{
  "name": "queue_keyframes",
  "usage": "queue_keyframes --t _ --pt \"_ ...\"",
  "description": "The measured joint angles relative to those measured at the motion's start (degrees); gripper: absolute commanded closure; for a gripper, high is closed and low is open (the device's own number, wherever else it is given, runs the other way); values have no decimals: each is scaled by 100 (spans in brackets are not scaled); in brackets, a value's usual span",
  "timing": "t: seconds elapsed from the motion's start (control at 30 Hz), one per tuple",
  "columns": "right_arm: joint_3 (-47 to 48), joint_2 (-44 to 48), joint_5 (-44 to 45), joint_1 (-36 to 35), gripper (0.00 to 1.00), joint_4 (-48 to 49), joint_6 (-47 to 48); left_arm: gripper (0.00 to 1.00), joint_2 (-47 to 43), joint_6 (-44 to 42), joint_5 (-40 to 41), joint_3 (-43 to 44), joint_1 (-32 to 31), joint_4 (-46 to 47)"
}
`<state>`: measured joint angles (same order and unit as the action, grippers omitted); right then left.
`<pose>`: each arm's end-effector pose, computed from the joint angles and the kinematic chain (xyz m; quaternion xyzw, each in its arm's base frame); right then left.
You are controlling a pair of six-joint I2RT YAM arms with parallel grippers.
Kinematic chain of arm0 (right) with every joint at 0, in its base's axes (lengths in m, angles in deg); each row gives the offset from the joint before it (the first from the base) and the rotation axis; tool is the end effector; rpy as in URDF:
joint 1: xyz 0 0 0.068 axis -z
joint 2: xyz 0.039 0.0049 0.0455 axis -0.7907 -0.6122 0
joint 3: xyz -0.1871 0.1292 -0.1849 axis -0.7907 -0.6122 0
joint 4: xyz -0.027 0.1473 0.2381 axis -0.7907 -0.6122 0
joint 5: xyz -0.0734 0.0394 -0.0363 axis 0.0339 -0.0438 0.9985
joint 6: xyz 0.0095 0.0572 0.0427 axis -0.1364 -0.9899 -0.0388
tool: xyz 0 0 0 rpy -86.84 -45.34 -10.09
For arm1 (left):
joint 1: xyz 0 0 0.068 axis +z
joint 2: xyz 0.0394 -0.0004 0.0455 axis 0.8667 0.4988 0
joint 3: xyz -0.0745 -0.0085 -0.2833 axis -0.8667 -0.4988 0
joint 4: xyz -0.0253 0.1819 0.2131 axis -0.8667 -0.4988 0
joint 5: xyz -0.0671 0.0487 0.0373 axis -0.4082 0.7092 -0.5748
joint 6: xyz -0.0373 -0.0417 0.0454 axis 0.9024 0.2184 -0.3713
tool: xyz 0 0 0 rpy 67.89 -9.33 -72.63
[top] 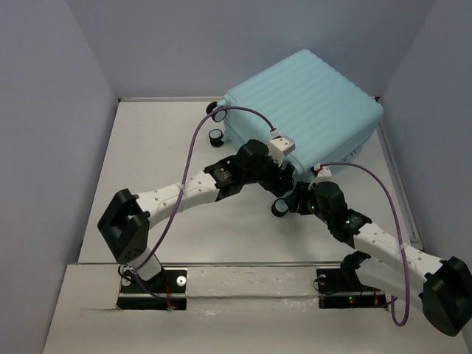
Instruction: Pack the luggage
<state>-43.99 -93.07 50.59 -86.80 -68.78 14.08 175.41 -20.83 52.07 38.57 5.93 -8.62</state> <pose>0.1868 0.1221 0.1914 -0.0249 0.8608 0.2318 0.4524 0.2376 -0.3481 0.3132 0.3744 0.7285 -0.3579 0.4484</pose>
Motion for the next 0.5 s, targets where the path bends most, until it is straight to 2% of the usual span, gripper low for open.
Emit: queue_keyframes --t 0.03,0.07,0.1,0.13,0.3,0.4,0.43,0.5 --pt "2 26 -26 0 44 -2 9 44 4 13 -37 0 0 -2" --pt "2 52 -52 0 43 13 20 64 4 28 -94 2 -2 7" --pt "2 79 -68 0 42 20 24 77 4 20 -111 15 -39 20" --pt "2 118 -81 -2 41 15 20 94 4 42 -109 61 -83 44" --pt "57 522 -229 2 41 -238 -2 94 15 127 -195 76 -42 33" --pt "223 890 -293 2 49 -614 0 94 -59 420 -503 -72 103 232" --pt "280 990 -291 2 56 -688 0 94 -120 518 -588 -146 175 273" --pt "345 1137 -238 24 58 -778 4 94 -282 686 -754 -269 345 297"
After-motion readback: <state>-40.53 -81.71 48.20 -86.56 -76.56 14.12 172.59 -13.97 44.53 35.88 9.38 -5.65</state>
